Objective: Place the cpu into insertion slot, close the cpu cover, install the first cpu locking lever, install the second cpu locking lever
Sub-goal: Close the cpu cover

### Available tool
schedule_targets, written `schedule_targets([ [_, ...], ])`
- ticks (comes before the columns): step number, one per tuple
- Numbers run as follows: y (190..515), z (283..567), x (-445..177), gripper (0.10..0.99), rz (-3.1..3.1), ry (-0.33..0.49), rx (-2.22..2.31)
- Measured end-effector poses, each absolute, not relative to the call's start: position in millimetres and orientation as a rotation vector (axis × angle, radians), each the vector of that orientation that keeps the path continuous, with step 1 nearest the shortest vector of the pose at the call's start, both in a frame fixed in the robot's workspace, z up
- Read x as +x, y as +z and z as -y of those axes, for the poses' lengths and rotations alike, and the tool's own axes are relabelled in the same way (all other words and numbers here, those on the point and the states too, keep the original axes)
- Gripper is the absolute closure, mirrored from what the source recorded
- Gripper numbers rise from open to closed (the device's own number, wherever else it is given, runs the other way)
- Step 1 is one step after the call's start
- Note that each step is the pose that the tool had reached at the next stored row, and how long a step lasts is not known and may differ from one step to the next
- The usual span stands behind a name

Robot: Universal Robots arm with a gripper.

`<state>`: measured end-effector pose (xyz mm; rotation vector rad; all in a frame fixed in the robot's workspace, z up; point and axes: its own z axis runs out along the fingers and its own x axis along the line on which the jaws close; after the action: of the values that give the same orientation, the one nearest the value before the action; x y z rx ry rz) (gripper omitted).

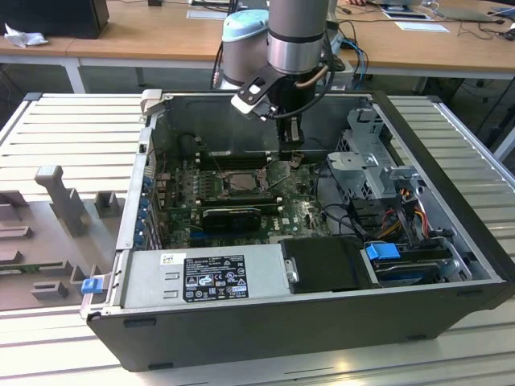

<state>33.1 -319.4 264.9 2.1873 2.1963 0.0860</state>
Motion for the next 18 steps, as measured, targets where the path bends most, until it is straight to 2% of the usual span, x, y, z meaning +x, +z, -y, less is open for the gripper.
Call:
schedule_targets([
  [8, 256.3, 319.2, 57.0, 0.98, -2.212, 0.085, 2.173],
  [18, 247.9, 319.2, 55.0, 0.98, -2.22, 0.07, 2.179],
])
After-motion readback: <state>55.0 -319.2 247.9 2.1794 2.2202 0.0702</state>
